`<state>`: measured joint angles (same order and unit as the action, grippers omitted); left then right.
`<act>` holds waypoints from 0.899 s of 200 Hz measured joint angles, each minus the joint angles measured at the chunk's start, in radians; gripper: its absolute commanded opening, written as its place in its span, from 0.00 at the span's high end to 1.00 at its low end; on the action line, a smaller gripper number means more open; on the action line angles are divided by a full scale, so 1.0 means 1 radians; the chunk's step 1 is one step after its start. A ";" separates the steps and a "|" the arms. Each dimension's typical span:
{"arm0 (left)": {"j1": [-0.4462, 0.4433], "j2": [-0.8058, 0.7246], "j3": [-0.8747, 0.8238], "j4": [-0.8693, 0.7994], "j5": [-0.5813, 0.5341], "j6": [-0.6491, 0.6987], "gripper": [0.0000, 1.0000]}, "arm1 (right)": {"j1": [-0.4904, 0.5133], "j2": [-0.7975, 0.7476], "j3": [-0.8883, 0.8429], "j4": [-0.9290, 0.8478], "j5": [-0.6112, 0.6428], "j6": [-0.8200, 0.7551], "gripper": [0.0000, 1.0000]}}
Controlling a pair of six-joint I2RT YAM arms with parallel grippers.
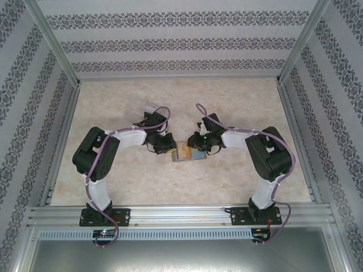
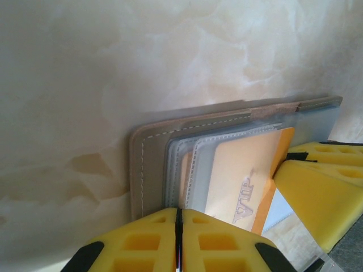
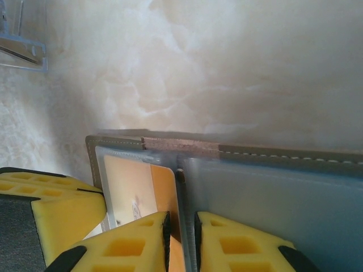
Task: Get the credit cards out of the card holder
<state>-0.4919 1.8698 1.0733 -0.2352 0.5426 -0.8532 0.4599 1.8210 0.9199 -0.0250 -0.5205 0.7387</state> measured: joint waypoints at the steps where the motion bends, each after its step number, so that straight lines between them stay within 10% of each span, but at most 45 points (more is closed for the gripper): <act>1: 0.000 0.000 0.000 0.000 0.000 0.000 0.90 | 0.000 0.000 0.000 0.000 -0.001 0.000 0.78; 180: 0.000 0.001 0.005 -0.016 0.000 0.011 0.90 | -0.028 -0.125 -0.058 -0.012 0.076 -0.068 1.00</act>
<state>-0.4919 1.8709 1.0786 -0.2512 0.5423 -0.8421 0.4320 1.6962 0.8623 -0.0368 -0.4446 0.6712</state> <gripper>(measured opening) 0.090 0.055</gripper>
